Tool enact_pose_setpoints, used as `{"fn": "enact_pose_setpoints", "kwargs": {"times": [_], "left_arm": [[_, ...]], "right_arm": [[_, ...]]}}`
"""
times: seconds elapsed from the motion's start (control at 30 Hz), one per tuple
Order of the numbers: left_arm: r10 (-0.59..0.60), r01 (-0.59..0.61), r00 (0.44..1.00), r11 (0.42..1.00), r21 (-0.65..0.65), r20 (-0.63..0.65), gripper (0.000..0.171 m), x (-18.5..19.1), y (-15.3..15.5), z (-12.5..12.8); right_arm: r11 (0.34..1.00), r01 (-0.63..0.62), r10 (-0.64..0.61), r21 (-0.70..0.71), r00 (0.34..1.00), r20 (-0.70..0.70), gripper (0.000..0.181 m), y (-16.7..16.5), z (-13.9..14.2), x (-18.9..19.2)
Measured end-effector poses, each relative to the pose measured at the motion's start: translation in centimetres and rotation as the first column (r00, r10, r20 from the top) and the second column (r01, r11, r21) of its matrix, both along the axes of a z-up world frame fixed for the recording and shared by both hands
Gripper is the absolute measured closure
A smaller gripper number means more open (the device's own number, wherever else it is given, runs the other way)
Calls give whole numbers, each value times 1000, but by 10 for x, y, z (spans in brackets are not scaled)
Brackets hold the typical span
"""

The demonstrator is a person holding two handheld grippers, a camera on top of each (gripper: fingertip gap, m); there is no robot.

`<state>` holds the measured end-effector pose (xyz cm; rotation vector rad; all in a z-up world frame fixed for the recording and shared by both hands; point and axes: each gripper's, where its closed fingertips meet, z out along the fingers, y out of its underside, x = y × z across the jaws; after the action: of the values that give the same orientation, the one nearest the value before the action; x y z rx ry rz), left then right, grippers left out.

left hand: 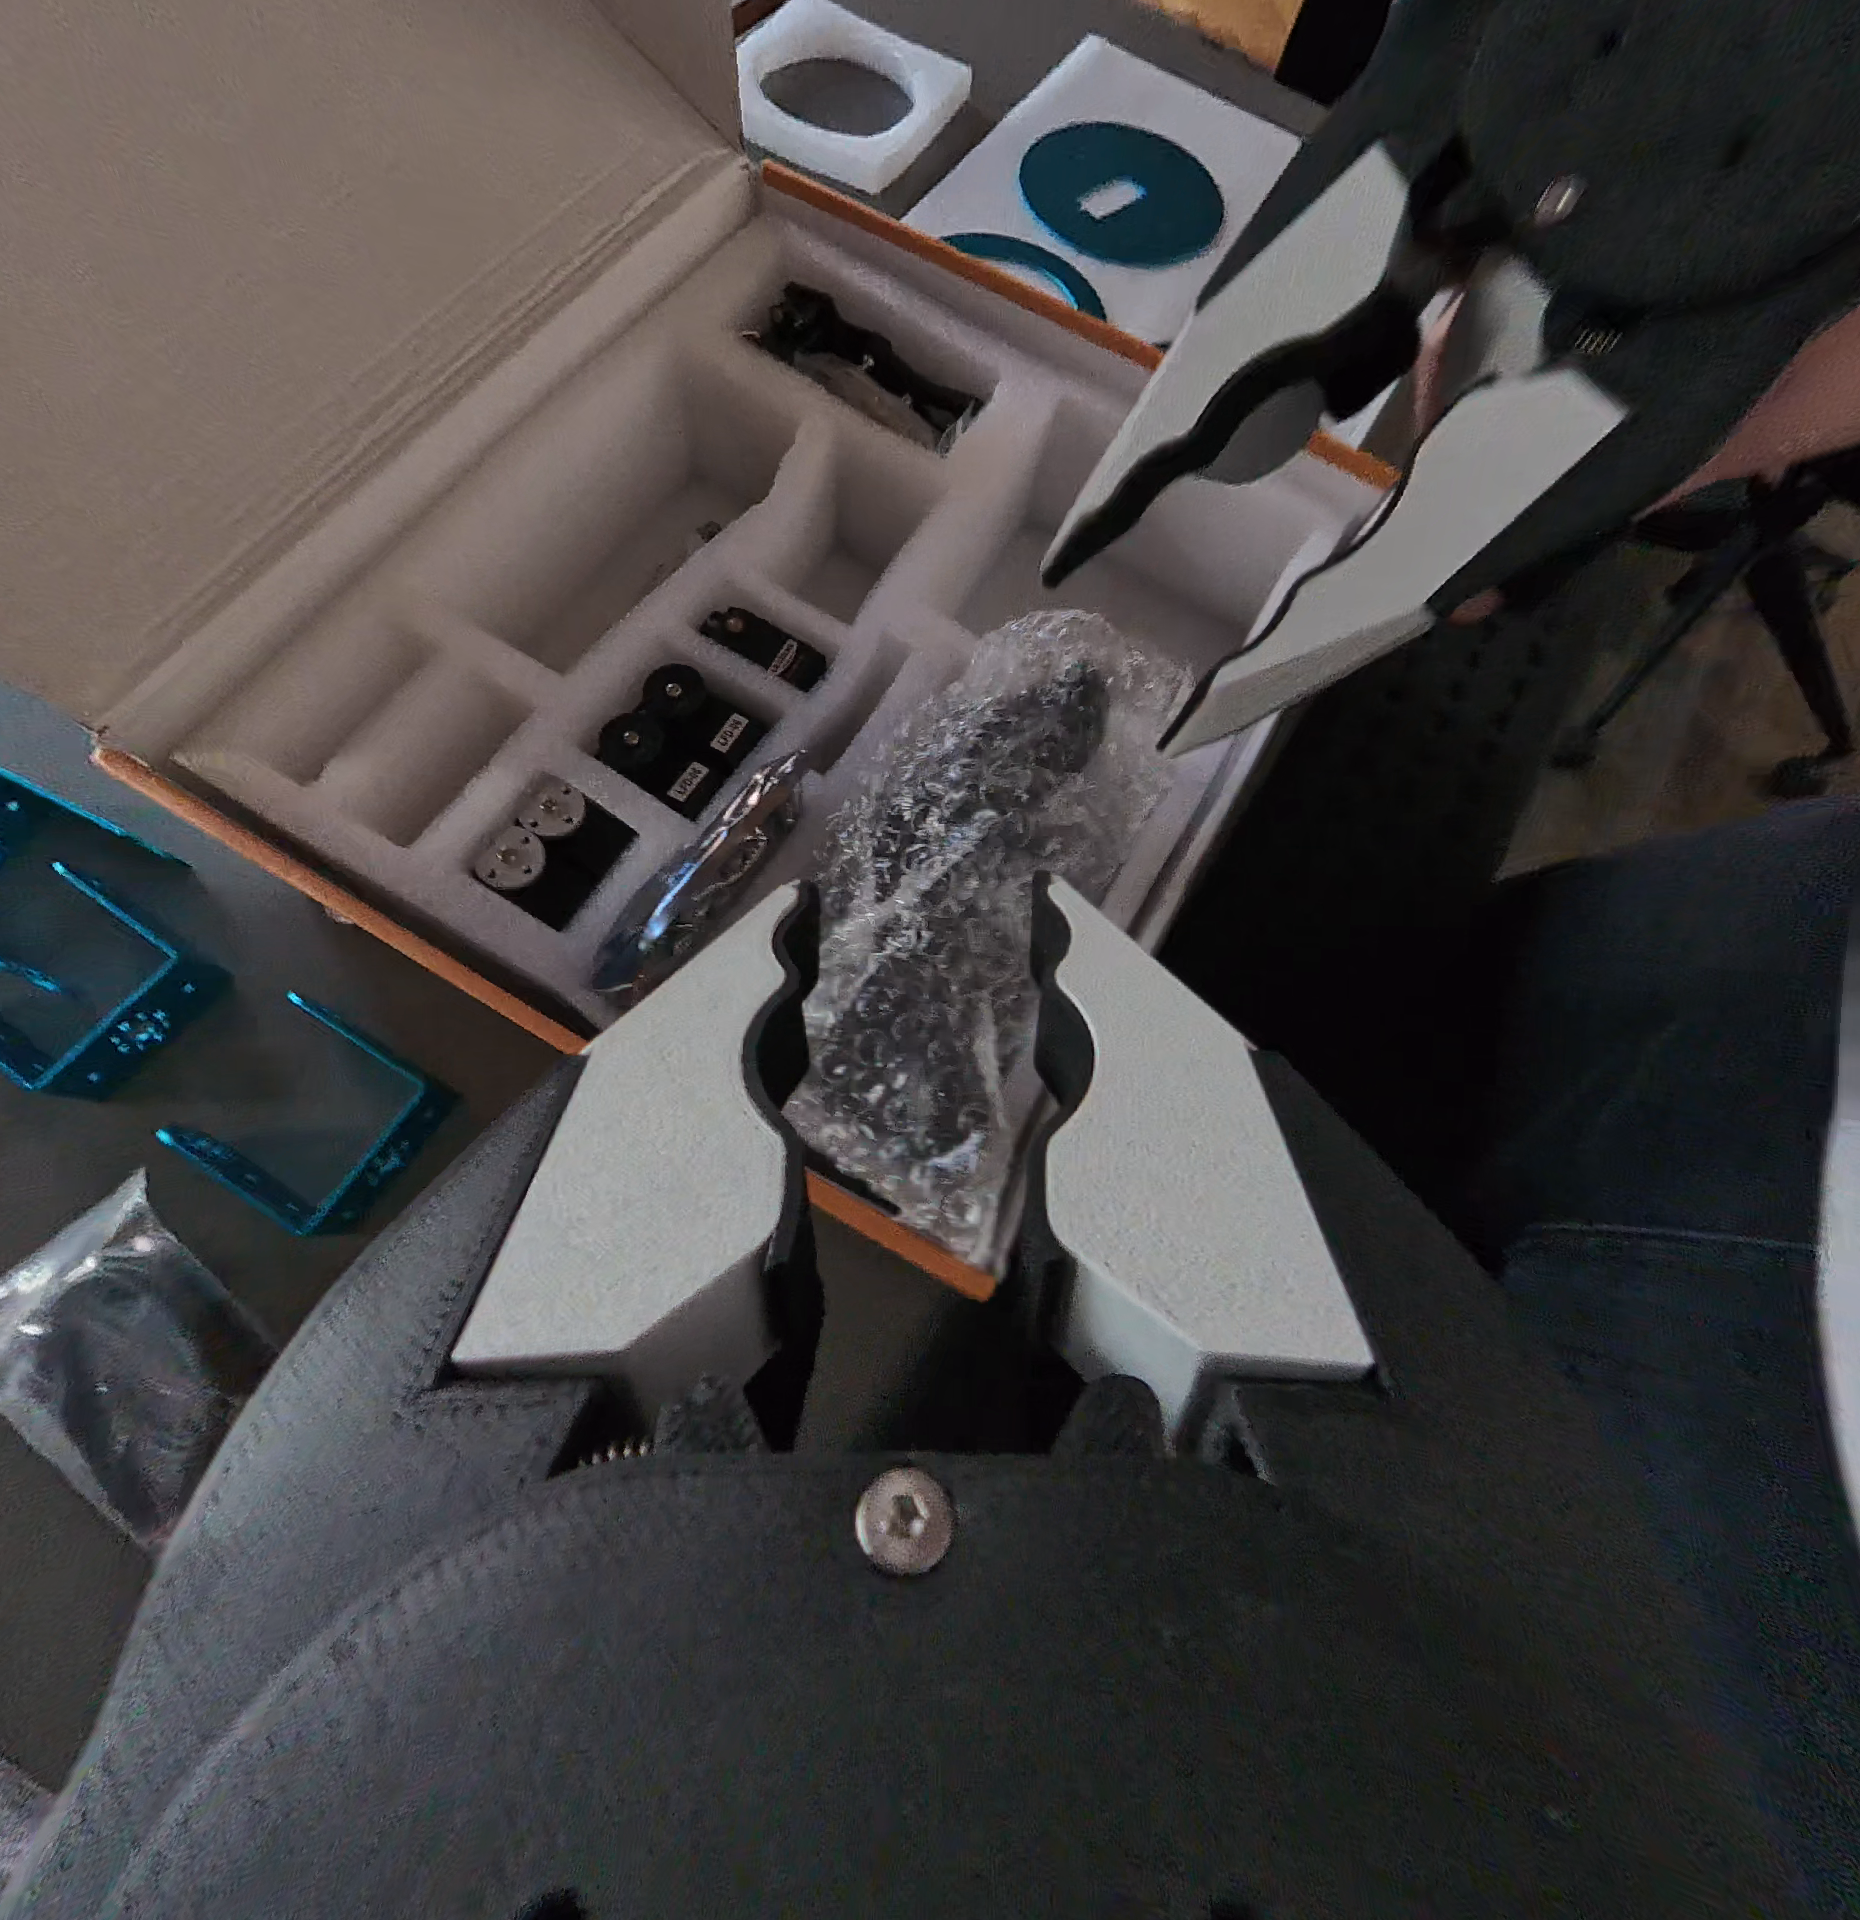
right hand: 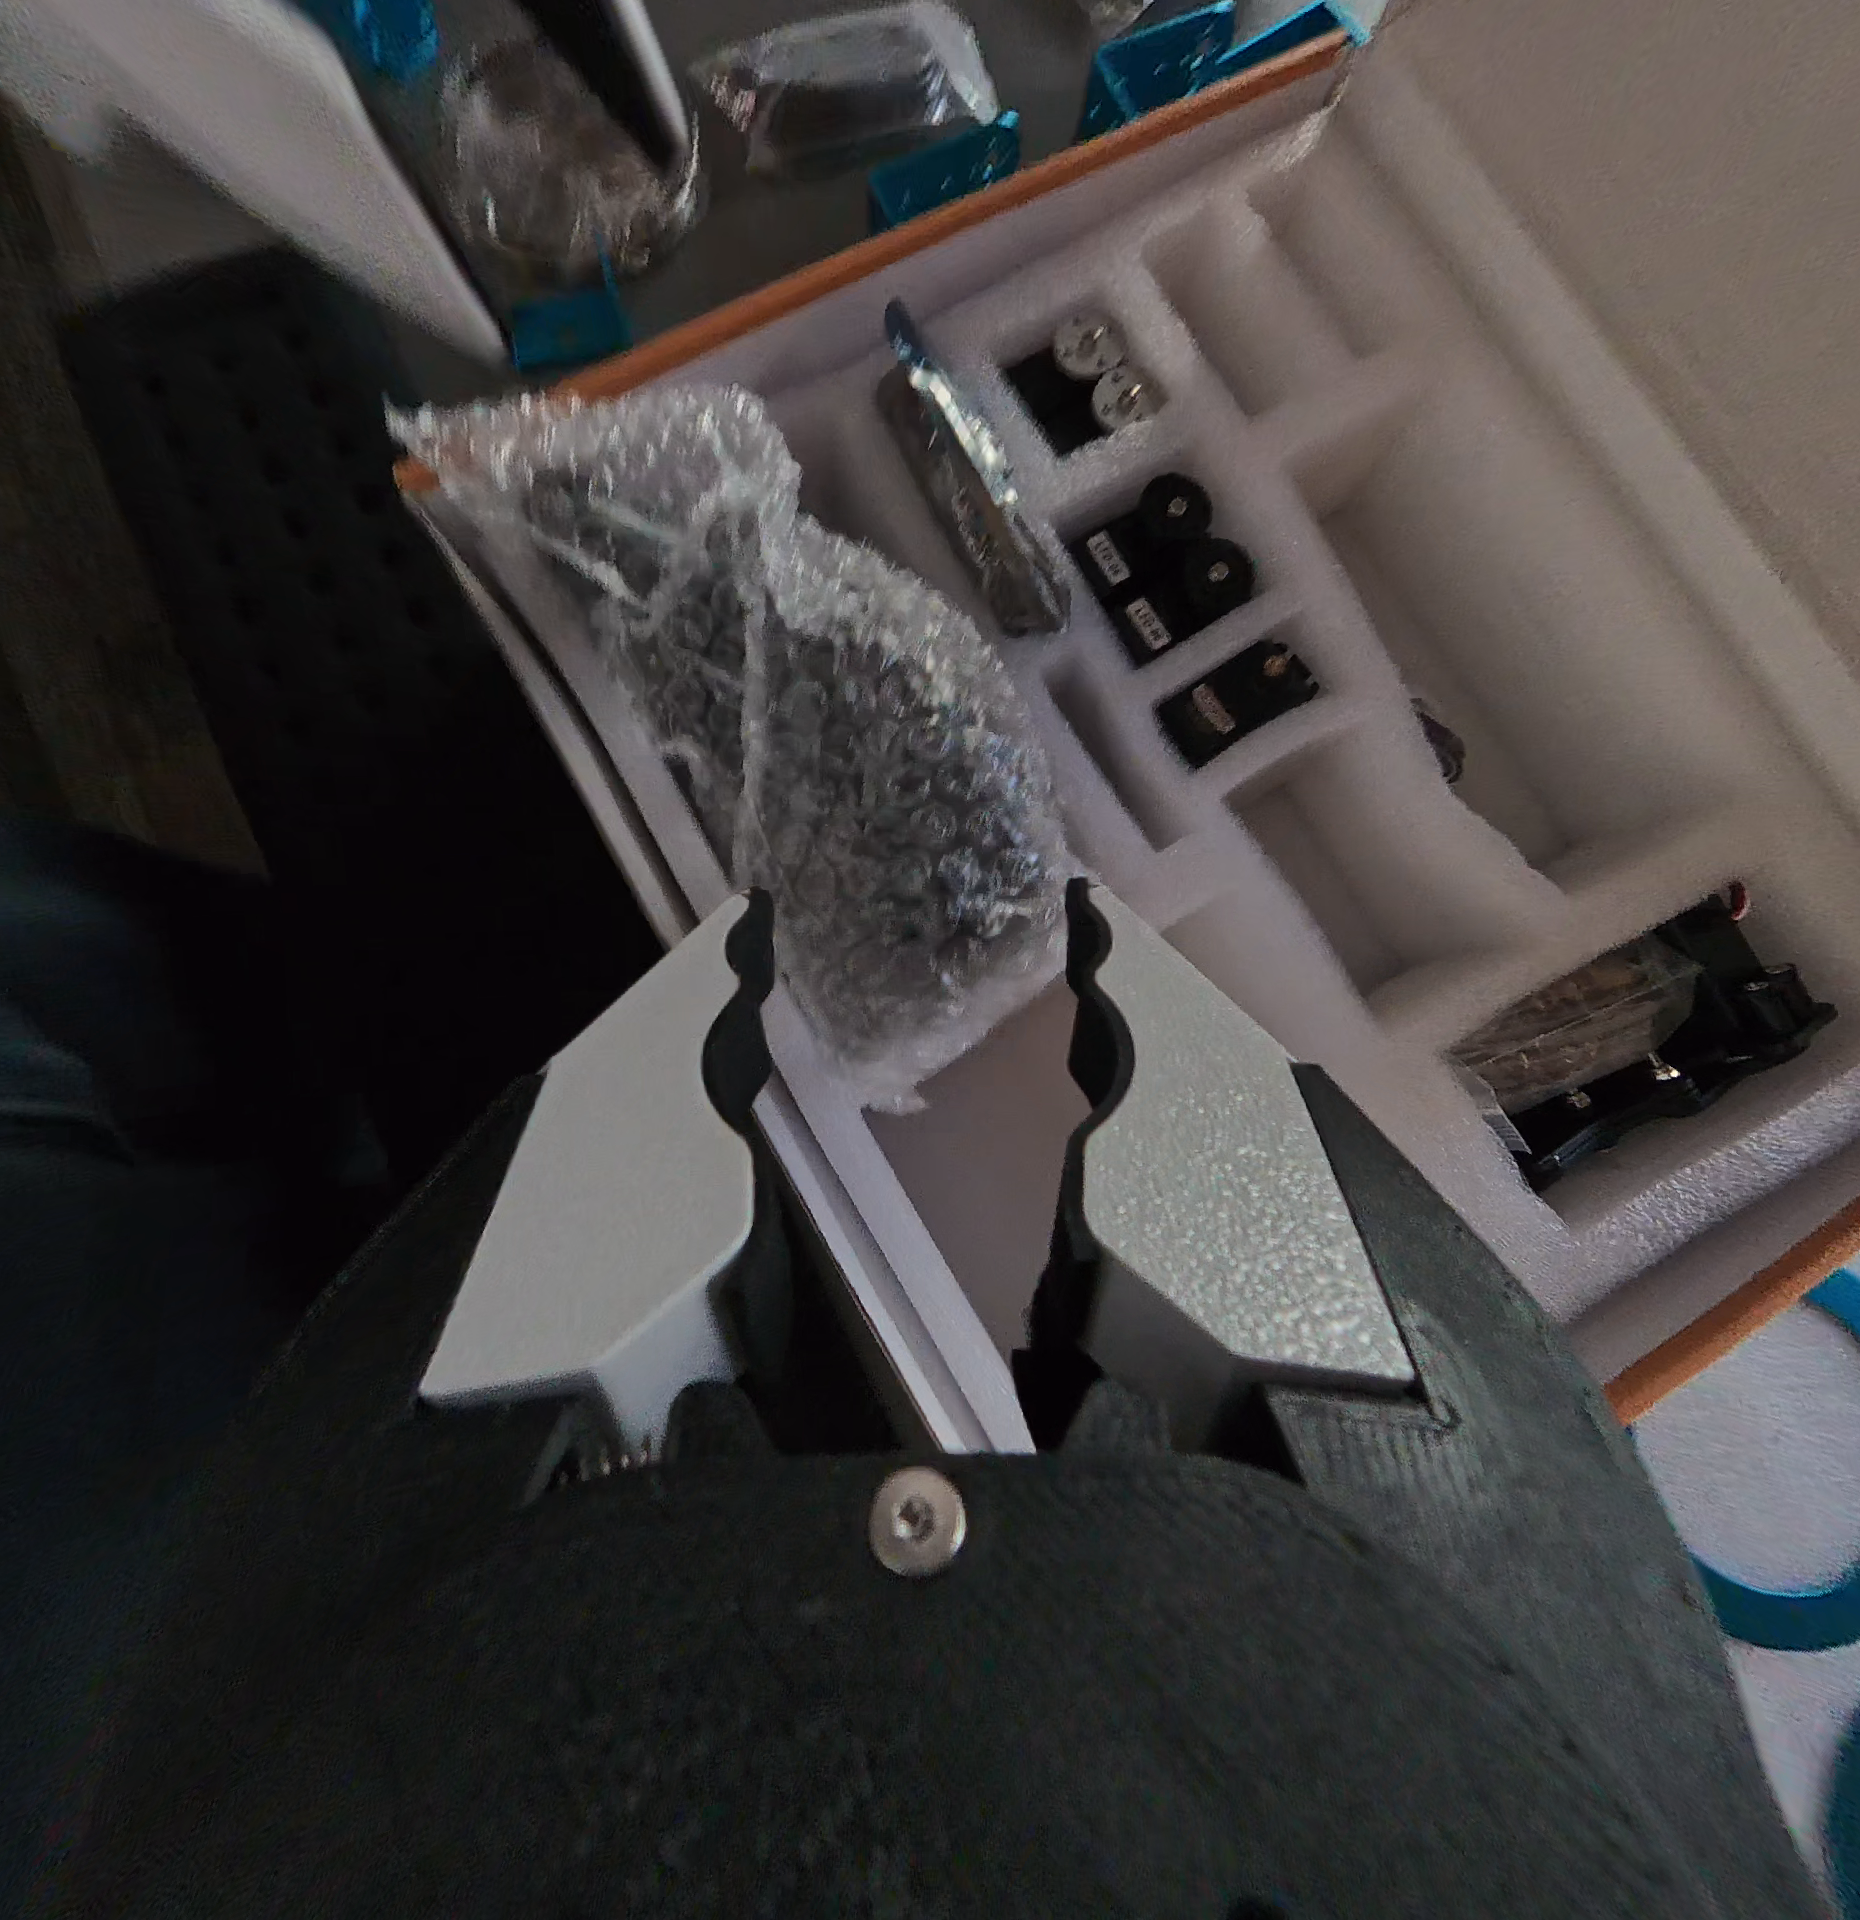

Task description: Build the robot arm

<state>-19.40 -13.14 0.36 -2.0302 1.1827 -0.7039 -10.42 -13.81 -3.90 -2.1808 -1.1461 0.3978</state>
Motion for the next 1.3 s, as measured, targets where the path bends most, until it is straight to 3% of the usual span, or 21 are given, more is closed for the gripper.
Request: {"fn": "enact_pose_setpoints", "kwargs": {"times": [0.1,0.2,0.33,0.6,0.73,0.9,1.0,1.1,1.17,1.3], "left_arm": [[-65,69,991,997,27,-113,135,-3,24,-20],[-94,106,974,993,48,-204,145,-10,54,-35],[-143,189,950,971,145,-279,156,-8,78,-43],[-308,374,863,922,98,-400,162,-14,78,-62],[-352,404,837,914,39,-418,160,-18,75,-66],[-346,393,843,919,32,-411,164,-18,77,-65],[-309,359,866,931,59,-394,164,-20,80,-54],[-260,309,906,946,101,-335,166,-22,75,-34],[-236,286,922,950,127,-308,167,-25,68,-21],[-189,236,944,959,155,-269,167,-35,54,-2]], "right_arm": [[994,113,-113,-10,978,-175,134,25,33,-15],[988,152,-149,-3,966,-212,138,48,46,-19],[994,110,-107,22,986,-131,143,53,34,-13],[1000,-18,18,7,998,-53,162,65,1,-42],[992,-130,130,-3,991,40,162,72,-17,-58],[987,-159,158,-3,985,62,162,75,-17,-68],[1000,-18,17,22,999,42,162,89,-6,-41],[971,238,-238,-13,970,-53,162,107,4,27],[942,335,-335,-27,941,-32,162,113,-3,78],[948,301,-301,-101,954,16,162,110,-21,117]]}}
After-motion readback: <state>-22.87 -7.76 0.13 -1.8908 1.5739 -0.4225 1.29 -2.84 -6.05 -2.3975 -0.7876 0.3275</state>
